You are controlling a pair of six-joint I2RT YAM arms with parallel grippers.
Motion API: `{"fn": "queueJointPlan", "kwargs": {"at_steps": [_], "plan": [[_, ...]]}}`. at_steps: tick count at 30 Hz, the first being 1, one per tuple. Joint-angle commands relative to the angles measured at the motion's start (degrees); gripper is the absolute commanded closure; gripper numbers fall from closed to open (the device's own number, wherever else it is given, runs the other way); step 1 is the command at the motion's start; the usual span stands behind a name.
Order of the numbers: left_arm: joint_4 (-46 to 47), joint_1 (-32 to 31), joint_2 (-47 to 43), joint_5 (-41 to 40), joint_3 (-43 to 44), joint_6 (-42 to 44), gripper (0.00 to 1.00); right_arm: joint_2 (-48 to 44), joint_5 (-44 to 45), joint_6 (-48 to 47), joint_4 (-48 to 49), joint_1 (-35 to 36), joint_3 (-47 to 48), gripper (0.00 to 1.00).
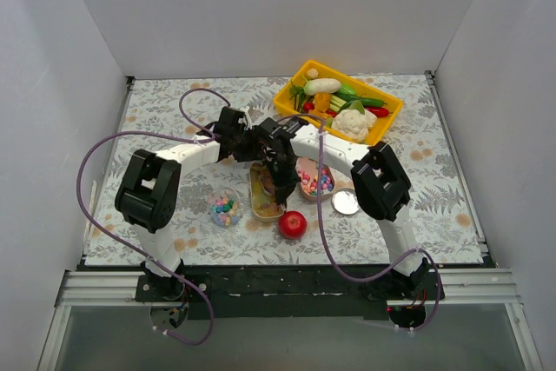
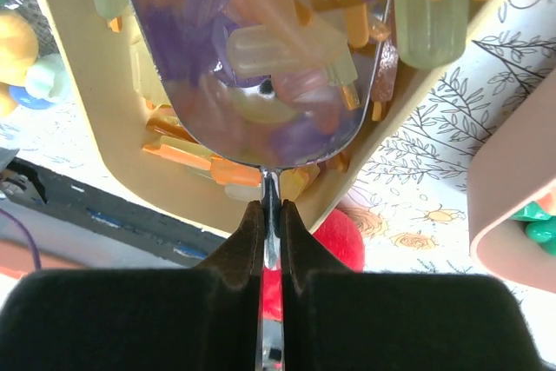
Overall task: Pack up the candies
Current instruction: Scoop the fake candies from the storage box.
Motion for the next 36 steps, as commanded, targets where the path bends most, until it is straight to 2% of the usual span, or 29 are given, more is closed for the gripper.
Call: {"fn": "queueJointPlan", "kwargs": {"at_steps": [1, 18, 28, 36], "plan": [[-3.98, -0.53, -3.30, 1.97, 0.67, 0.25, 0.66, -2.48, 8.19, -1.57, 6.39, 0.44, -6.23, 0.99], [-4.95, -0.53, -8.57, 4.52, -2.06, 2.44, 0.71, -7.32, 10.39, -1.74, 15.36, 1.76, -12.31, 0.99], [-6.45, -0.53, -8.93, 4.61, -1.36, 3.06, 0.71, -9.51, 16.80, -2.79, 16.67, 3.34, -13.54, 0.99], [-6.45, -0.53, -9.63, 6.53, -2.67, 3.41, 0.71, -12.41, 20.14, -3.67, 20.45, 4.13, -18.10, 0.99]]}}
